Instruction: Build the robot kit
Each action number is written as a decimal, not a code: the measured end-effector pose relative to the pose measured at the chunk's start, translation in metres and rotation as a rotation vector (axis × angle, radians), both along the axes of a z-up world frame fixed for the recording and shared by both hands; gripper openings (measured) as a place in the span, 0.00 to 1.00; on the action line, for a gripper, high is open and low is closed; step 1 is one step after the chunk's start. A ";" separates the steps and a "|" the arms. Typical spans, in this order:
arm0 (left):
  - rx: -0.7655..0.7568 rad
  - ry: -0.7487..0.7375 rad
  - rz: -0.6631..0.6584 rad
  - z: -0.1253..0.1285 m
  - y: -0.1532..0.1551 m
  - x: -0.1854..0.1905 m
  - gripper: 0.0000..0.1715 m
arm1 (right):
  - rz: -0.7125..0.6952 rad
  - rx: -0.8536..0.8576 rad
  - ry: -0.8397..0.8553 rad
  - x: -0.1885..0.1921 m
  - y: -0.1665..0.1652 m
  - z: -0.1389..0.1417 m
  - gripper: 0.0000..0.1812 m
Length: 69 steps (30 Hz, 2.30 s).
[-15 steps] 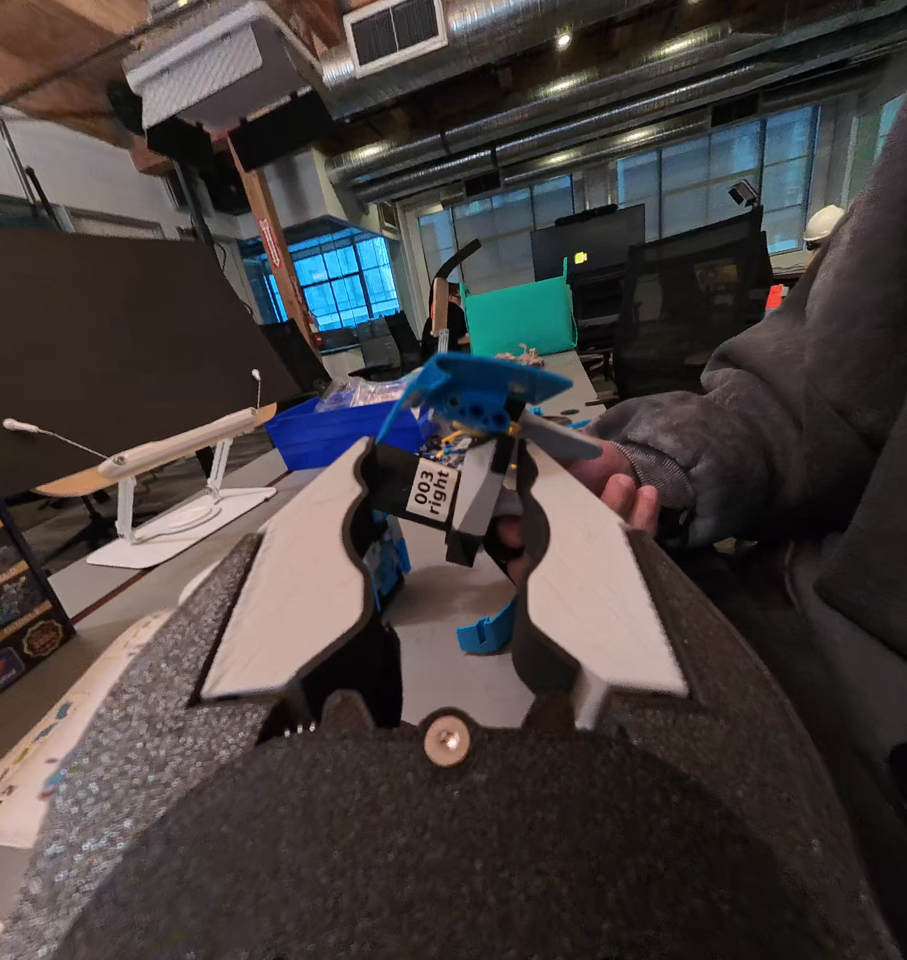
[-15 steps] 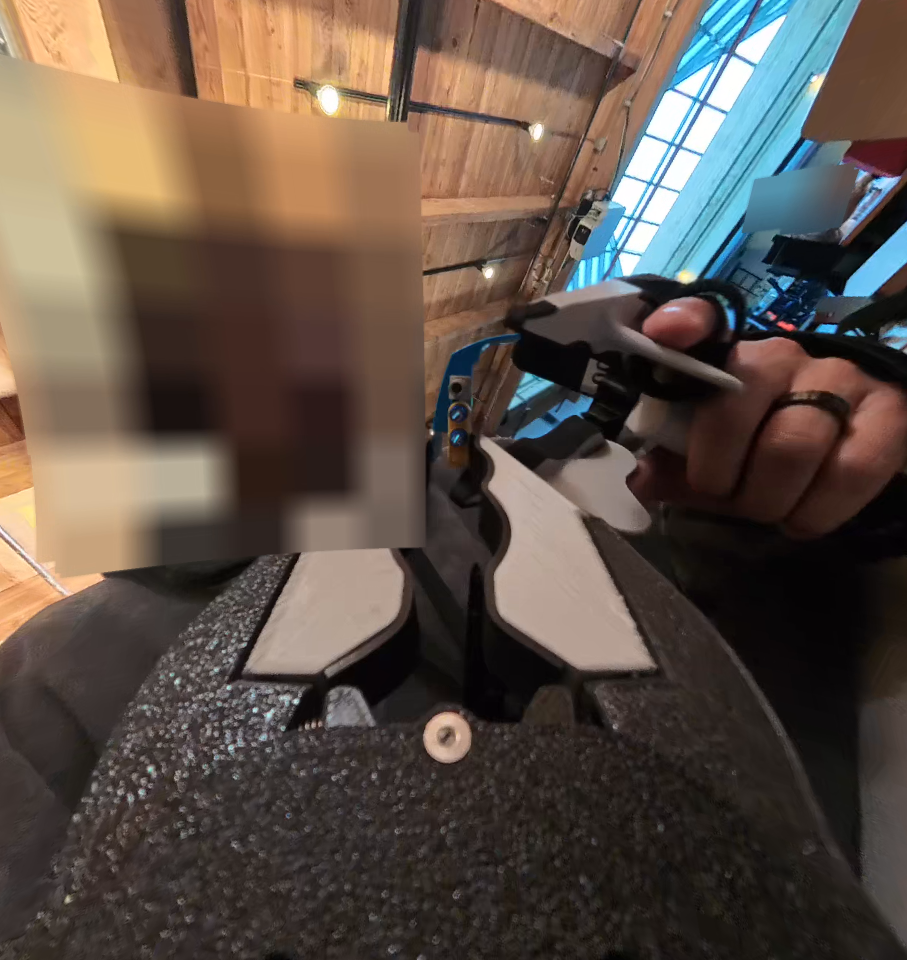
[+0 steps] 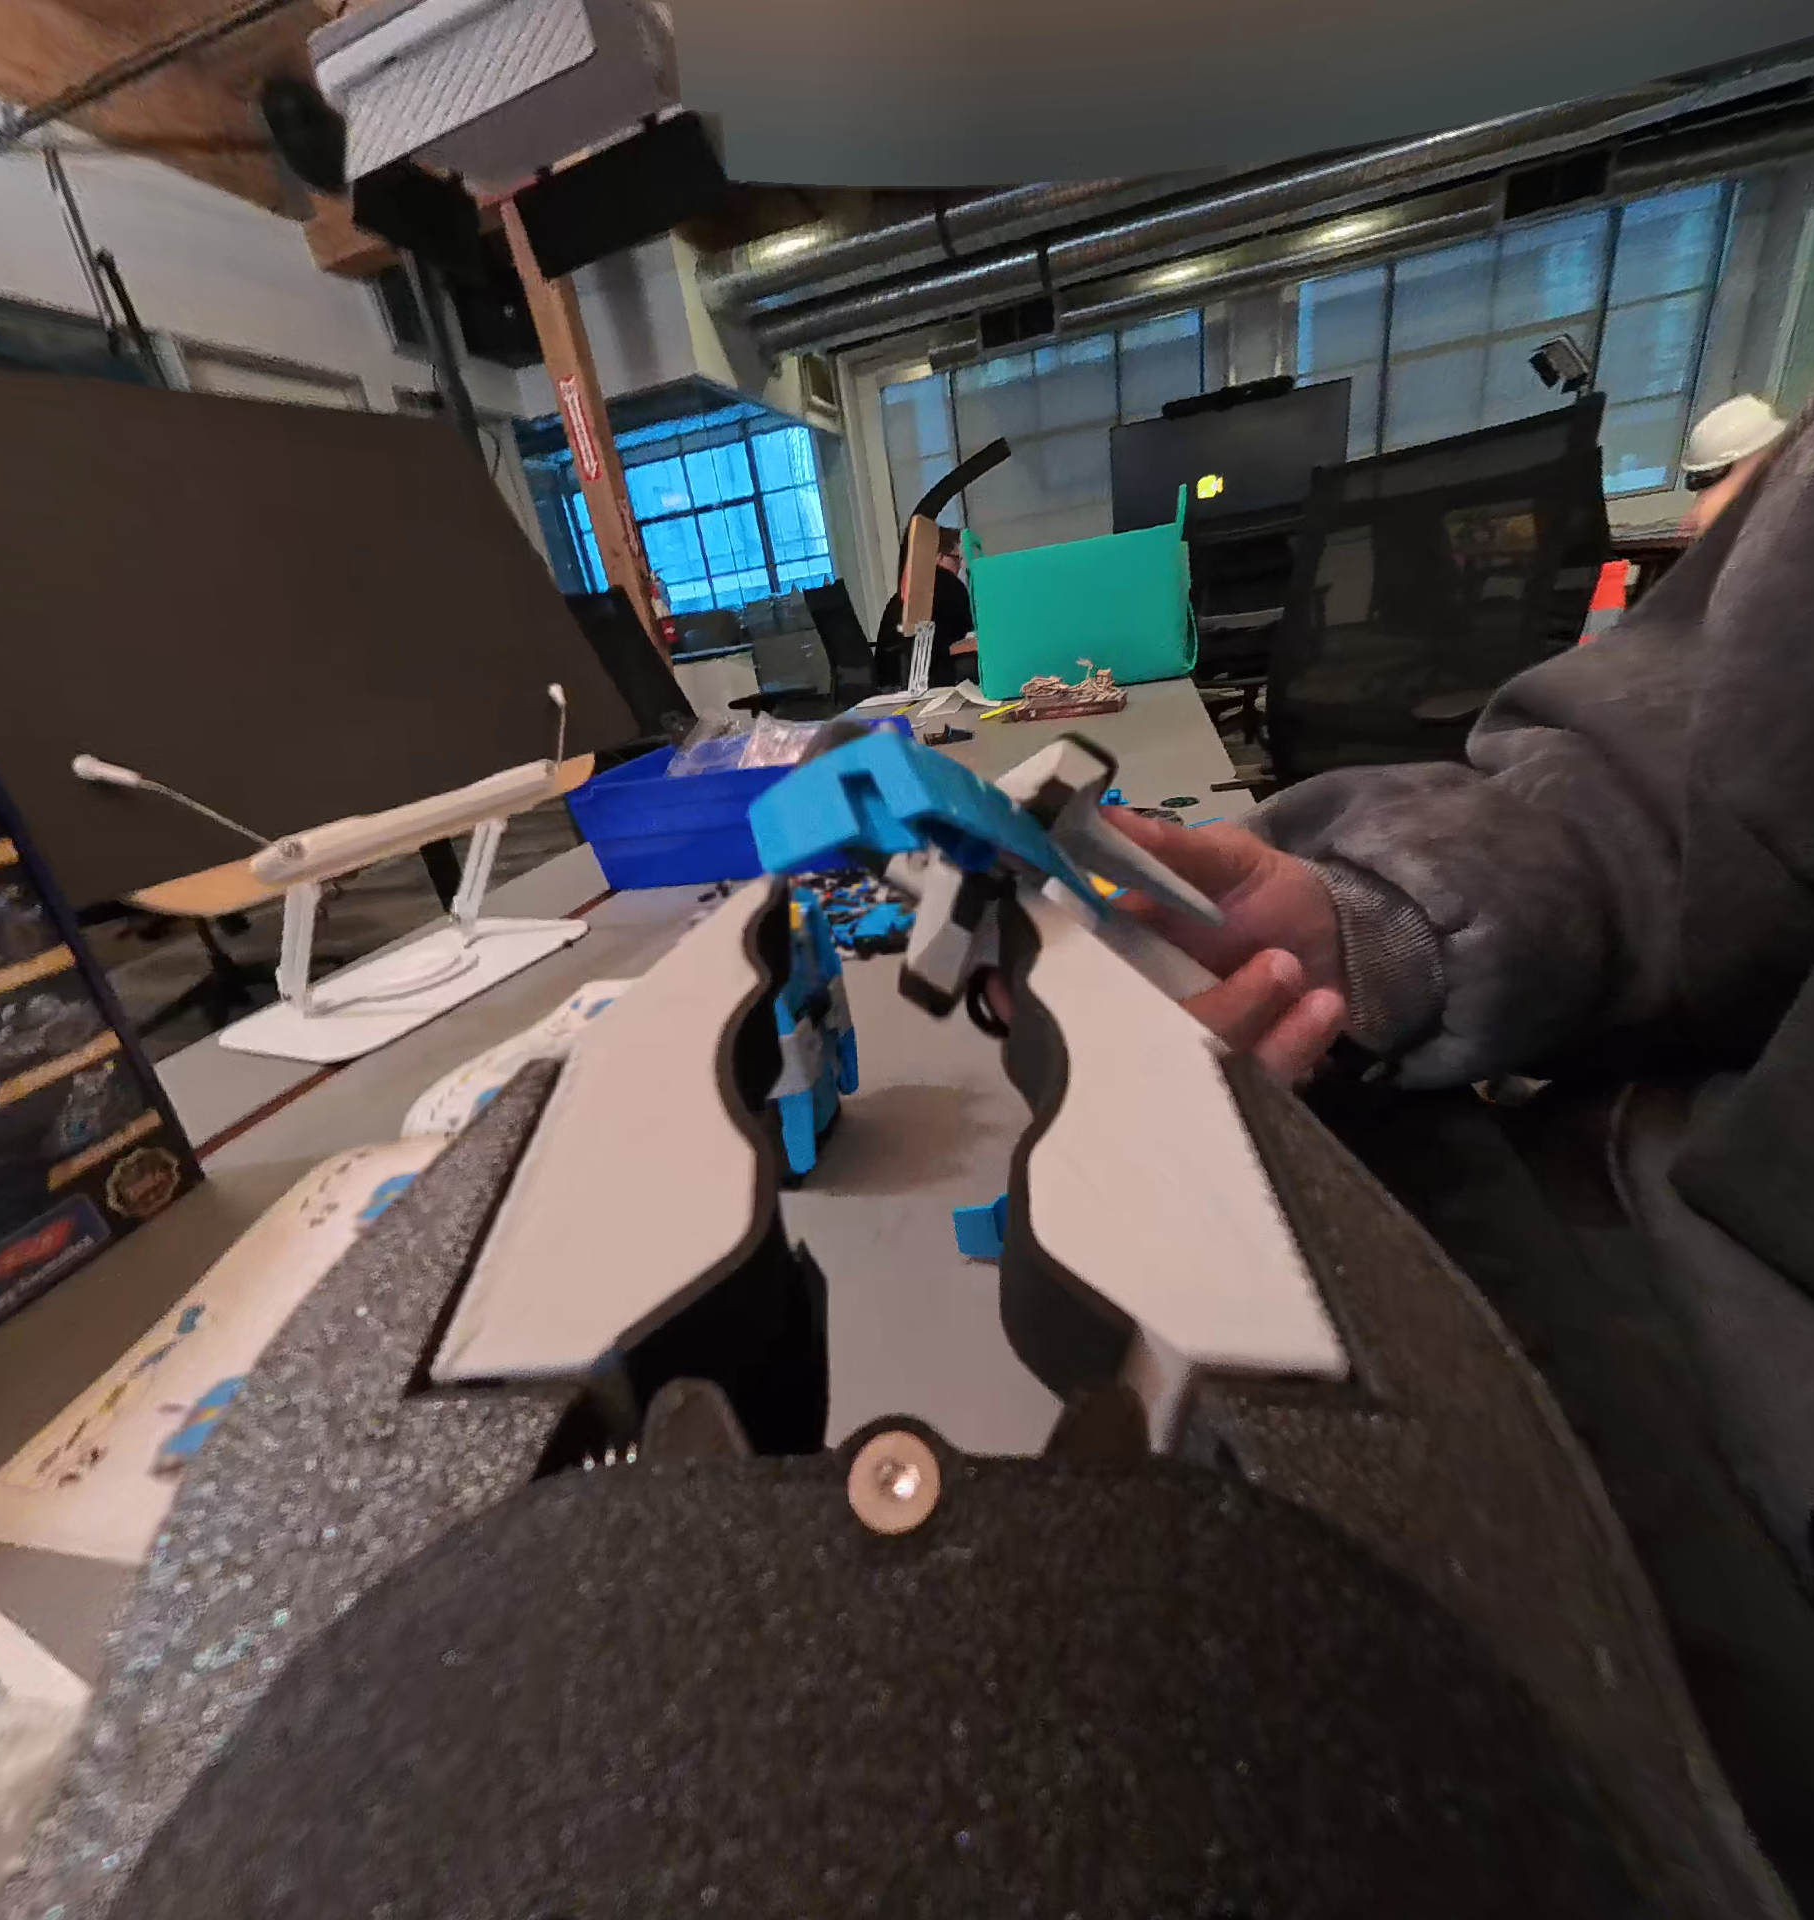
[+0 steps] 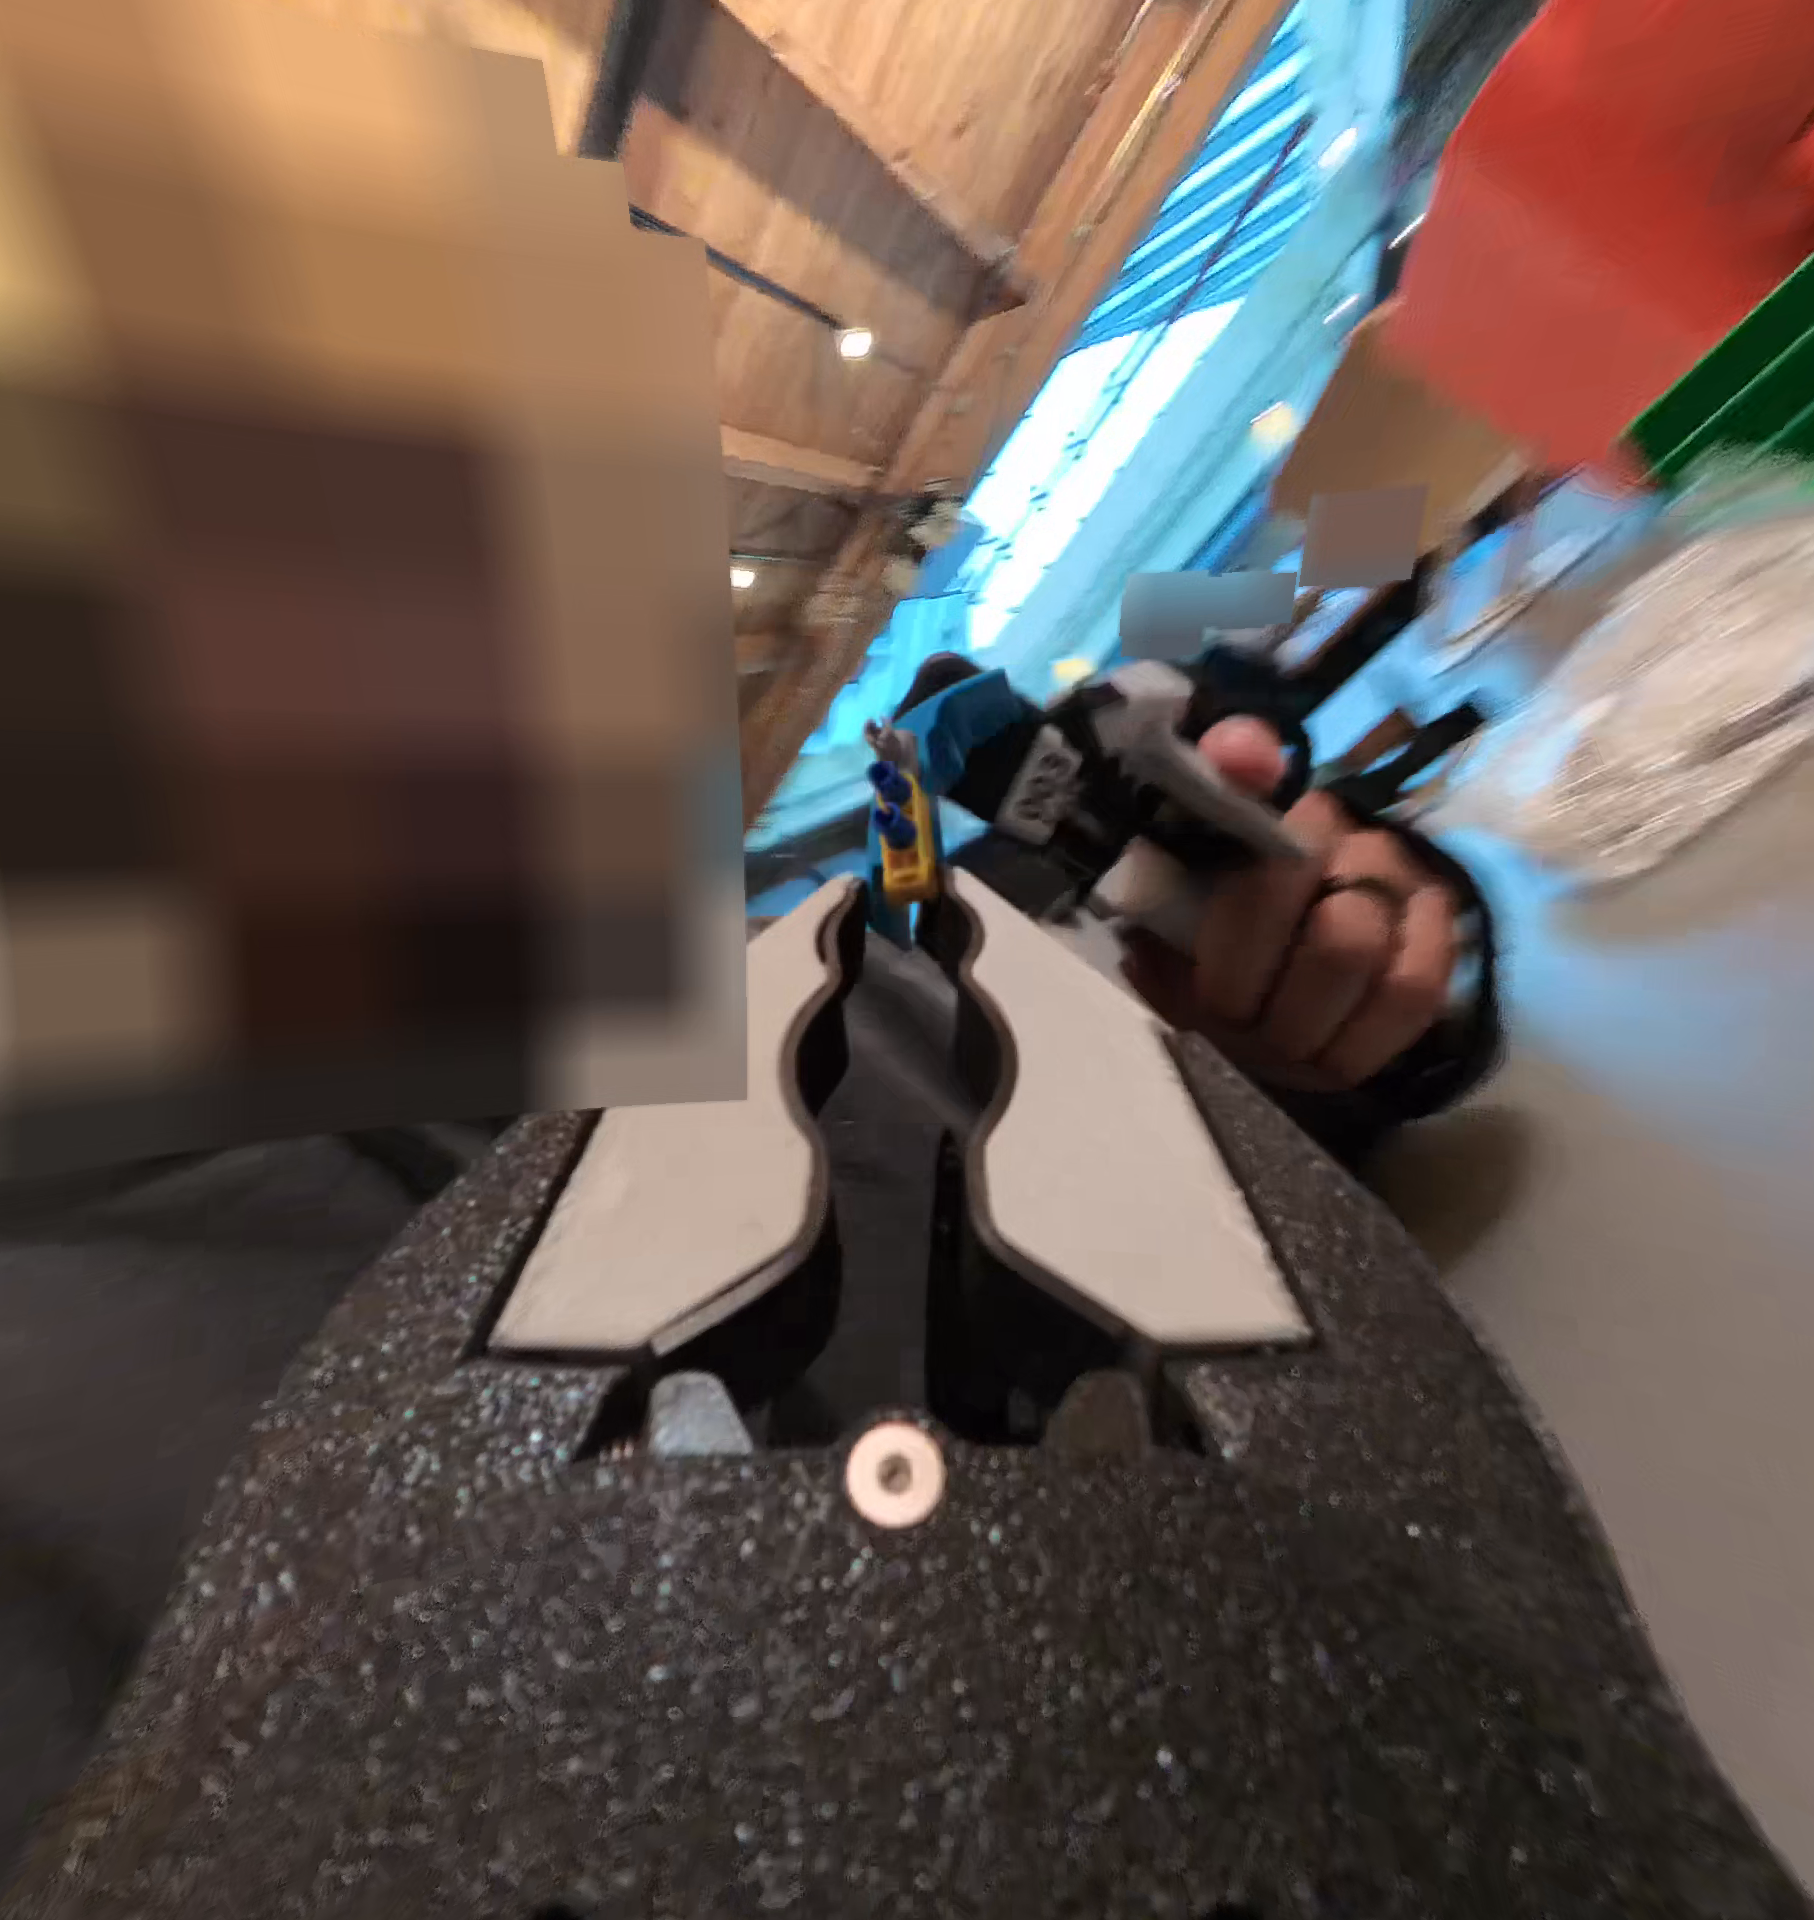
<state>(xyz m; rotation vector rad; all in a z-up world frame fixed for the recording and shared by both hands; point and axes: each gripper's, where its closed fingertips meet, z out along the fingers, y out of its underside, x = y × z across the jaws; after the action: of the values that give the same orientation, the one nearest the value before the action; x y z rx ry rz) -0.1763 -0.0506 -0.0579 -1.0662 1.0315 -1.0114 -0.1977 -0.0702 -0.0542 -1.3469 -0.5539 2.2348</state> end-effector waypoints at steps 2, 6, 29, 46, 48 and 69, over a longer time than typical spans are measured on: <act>-0.064 0.011 -0.022 -0.004 0.005 -0.002 0.22 | -0.140 0.146 -0.088 0.008 0.008 0.000 0.07; -0.232 0.018 -0.040 -0.011 0.026 -0.009 0.21 | -0.446 0.485 -0.351 0.027 0.024 -0.007 0.07; -0.070 0.330 -0.311 -0.066 -0.016 0.002 0.13 | -0.221 0.716 -0.808 0.029 0.005 -0.091 0.07; -0.706 -0.220 -0.378 -0.009 0.016 0.006 0.10 | -0.366 0.165 -0.296 0.033 0.040 -0.023 0.06; -0.707 -0.248 -0.360 -0.008 0.019 0.005 0.04 | -0.351 0.165 -0.316 0.026 0.037 -0.028 0.06; -0.358 0.314 -0.041 -0.076 0.049 -0.006 0.03 | -0.113 0.737 -1.544 0.098 0.012 -0.151 0.15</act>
<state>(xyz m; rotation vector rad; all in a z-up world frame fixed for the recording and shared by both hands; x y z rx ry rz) -0.1819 -0.0012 -0.1339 -1.5393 1.1513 -1.1107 -0.0993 -0.0580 -0.2048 -2.2431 -1.4745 0.3374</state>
